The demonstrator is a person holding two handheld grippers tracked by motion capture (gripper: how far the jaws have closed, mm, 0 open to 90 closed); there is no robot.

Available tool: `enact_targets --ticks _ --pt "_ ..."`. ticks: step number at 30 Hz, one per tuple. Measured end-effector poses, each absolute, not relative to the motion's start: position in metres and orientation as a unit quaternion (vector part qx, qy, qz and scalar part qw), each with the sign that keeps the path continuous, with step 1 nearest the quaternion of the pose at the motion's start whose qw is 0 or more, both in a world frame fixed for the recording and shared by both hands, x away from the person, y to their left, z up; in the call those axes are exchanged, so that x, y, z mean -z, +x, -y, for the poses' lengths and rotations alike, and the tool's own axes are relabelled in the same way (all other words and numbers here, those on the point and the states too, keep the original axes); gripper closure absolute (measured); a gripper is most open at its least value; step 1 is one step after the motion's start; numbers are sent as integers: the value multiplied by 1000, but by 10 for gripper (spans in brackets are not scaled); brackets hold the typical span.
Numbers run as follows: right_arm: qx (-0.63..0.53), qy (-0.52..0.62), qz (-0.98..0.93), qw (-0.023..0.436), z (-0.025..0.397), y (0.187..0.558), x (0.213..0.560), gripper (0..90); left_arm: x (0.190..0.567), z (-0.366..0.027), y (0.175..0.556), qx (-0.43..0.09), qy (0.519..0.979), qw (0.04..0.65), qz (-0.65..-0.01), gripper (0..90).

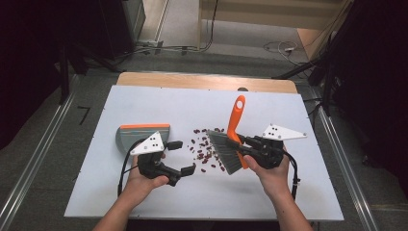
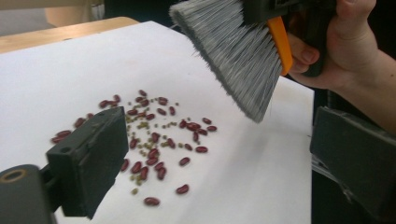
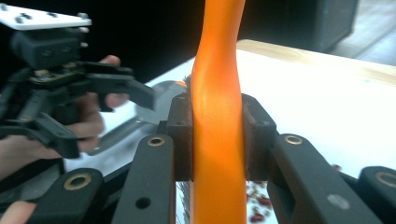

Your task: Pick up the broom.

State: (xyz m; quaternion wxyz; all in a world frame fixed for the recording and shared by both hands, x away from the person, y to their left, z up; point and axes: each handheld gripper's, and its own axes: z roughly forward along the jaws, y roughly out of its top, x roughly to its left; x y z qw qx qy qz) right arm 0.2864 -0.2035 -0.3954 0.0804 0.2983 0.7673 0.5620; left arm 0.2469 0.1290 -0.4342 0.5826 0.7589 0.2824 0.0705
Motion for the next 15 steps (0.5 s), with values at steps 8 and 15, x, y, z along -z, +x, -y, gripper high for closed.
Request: enact_targets --ticks 8,15 --pt "-542 339 -761 109 219 297 397 686 436 -149 242 -84 751 590 -286 0" --pt "-511 378 -759 139 232 309 400 686 437 -172 242 -105 737 595 -304 0"
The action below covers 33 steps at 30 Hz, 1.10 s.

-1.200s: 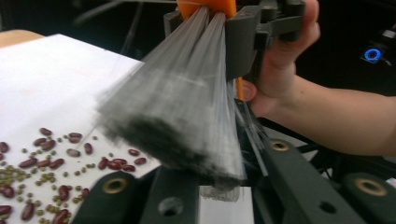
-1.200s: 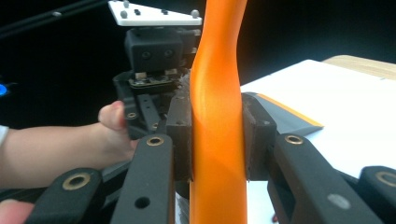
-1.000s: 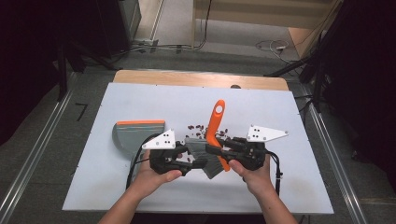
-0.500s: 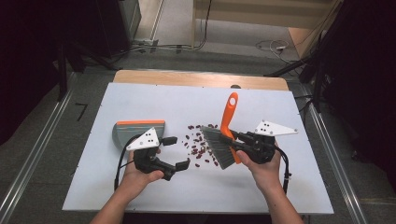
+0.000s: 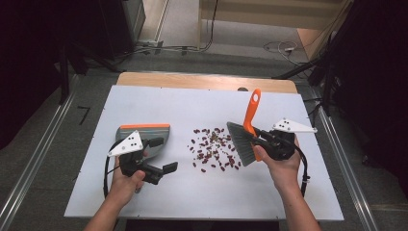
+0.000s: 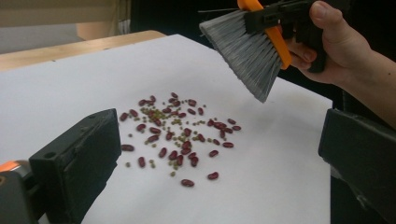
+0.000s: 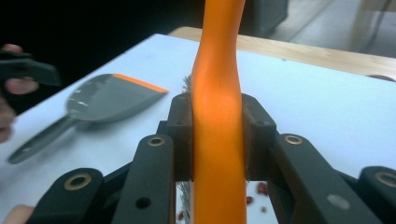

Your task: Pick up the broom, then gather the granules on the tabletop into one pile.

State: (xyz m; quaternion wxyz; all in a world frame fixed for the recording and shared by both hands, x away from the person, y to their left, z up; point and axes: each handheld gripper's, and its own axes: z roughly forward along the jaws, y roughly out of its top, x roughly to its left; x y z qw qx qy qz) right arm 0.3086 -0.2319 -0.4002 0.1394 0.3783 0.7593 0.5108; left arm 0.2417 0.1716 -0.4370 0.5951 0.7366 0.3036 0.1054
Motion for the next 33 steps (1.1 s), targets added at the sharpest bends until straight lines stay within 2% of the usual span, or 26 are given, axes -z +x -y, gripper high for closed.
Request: enact_targets --ticks 11,18,21,27,33 --pt "-472 433 -751 160 250 328 415 686 442 -199 240 -132 726 589 -331 0" --pt "-435 453 -754 192 258 337 414 686 446 -210 235 -141 722 585 -342 0" --pt "-425 459 -757 191 261 343 414 686 448 -214 233 -144 722 582 -346 0" --pt "-395 463 -771 188 255 354 421 686 449 -222 230 -152 713 590 -346 0" --pt "-354 465 -785 205 246 367 420 686 448 -227 228 -163 713 588 -346 0"
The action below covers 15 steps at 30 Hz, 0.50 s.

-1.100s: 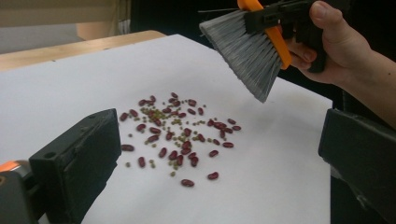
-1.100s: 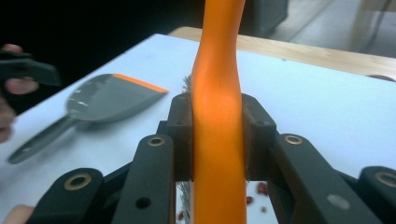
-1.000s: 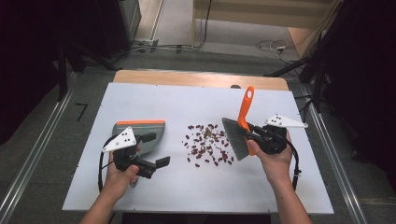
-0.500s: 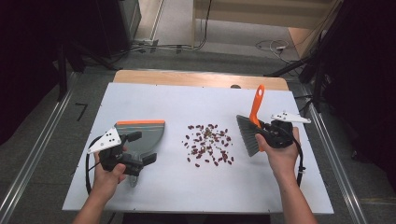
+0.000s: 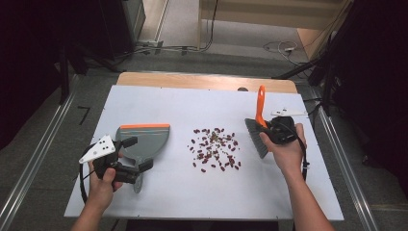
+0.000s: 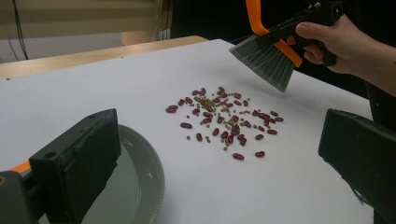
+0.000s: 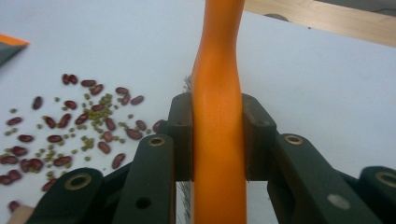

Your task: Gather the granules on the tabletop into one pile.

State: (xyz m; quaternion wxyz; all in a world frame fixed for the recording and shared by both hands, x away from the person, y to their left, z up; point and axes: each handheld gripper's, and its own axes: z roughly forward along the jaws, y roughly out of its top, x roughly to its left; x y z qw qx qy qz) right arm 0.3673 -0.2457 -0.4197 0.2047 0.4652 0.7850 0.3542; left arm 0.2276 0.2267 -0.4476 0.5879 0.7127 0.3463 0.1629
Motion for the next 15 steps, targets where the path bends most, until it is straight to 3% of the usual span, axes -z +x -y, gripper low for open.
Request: enact_targets --ticks 15 --pt "-244 455 -827 223 216 405 434 686 450 -230 229 -174 714 580 -352 0"
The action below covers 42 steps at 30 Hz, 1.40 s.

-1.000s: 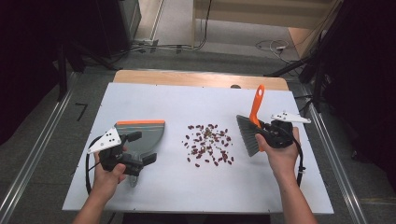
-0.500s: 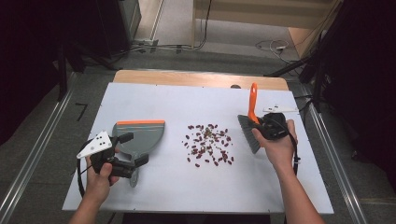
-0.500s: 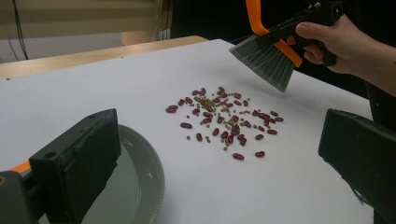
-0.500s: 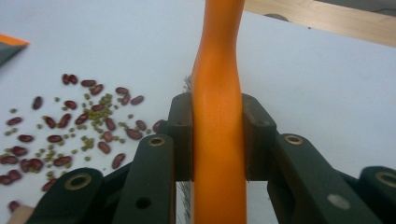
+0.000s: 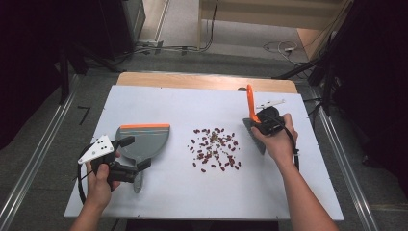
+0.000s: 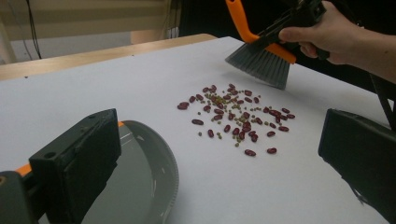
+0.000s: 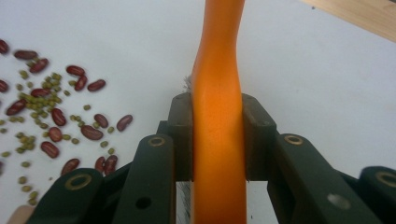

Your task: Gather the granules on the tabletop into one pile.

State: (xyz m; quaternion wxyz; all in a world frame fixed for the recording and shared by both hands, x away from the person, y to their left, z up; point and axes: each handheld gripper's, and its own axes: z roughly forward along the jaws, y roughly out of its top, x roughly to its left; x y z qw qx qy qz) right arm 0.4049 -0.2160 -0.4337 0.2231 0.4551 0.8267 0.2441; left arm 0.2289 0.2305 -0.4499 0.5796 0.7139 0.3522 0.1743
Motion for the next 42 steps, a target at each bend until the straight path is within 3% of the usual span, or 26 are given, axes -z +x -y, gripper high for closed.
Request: enact_targets --ticks 15,34,42 --pt "-209 426 -855 208 155 402 445 693 449 -230 229 -174 716 578 -350 0" --pt "-207 377 -882 192 136 375 442 692 449 -231 229 -175 715 579 -351 0" --pt "-230 372 -877 199 145 386 421 691 449 -232 229 -175 713 581 -352 0"
